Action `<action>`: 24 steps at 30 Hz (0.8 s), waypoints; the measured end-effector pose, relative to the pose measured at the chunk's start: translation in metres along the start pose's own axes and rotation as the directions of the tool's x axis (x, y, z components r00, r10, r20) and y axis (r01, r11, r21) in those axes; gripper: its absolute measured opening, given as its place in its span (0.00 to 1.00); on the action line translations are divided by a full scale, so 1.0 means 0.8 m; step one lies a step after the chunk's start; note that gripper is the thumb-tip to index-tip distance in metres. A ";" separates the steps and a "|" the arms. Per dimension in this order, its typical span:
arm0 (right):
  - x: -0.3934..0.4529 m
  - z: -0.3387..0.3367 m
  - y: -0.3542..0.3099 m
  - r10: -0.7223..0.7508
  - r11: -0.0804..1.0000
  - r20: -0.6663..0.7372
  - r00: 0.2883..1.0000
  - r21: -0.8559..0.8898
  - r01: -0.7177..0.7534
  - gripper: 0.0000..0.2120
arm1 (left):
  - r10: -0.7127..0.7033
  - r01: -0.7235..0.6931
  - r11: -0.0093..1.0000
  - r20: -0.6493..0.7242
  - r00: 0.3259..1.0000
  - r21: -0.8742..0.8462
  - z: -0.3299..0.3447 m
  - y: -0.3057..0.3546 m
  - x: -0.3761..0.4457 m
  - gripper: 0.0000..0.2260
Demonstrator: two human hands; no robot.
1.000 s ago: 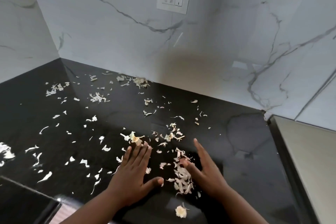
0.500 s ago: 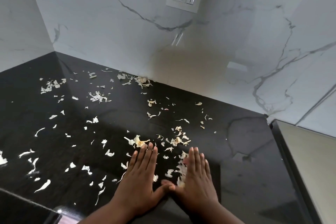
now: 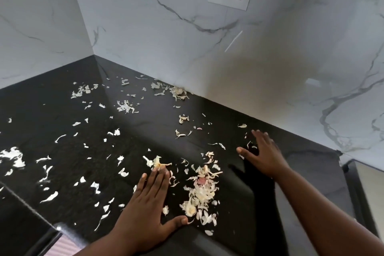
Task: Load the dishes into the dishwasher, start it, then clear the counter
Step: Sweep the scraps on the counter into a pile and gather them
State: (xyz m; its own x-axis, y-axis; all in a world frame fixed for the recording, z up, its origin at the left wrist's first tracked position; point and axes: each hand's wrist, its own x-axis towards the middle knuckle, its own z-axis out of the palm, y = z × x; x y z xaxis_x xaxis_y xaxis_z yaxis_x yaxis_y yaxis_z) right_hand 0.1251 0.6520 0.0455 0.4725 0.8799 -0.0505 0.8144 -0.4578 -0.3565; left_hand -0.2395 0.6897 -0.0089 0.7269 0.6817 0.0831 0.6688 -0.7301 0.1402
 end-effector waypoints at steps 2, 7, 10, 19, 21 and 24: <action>0.032 -0.011 0.030 -0.019 0.993 0.073 0.997 -0.117 0.027 0.52 | -0.013 0.013 1.000 0.006 1.000 0.018 -0.001 0.002 0.001 0.50; 0.101 0.001 0.044 -0.102 0.987 0.158 0.982 -0.110 0.120 0.59 | -0.036 0.033 0.997 0.044 0.998 0.071 -0.006 0.006 0.000 0.49; 0.112 0.026 0.015 -0.183 0.977 0.161 0.970 -0.077 0.197 0.56 | -0.051 0.042 0.993 0.083 0.995 0.108 -0.014 0.009 0.000 0.48; -0.014 0.045 -0.068 -0.647 0.756 0.392 0.655 0.443 0.481 0.44 | -0.058 0.067 0.995 0.122 0.991 -0.069 -0.025 0.013 0.001 0.48; -0.025 0.030 -0.059 -0.625 0.743 0.336 0.705 0.534 0.404 0.41 | -0.061 0.071 0.995 0.141 0.988 -0.065 -0.025 0.013 0.001 0.48; -0.018 0.002 -0.010 -0.388 0.818 0.121 0.914 0.502 0.281 0.41 | -0.058 0.067 0.997 0.168 0.984 -0.044 -0.028 0.012 0.002 0.48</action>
State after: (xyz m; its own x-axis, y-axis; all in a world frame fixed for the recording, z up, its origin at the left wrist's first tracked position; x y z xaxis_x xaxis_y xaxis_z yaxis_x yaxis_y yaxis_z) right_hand 0.1111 0.6434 0.0475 0.0751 0.9970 -0.0209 0.6297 -0.0636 -0.7742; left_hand -0.2356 0.6849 0.0145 0.7025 0.7056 -0.0926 0.7082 -0.6804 0.1885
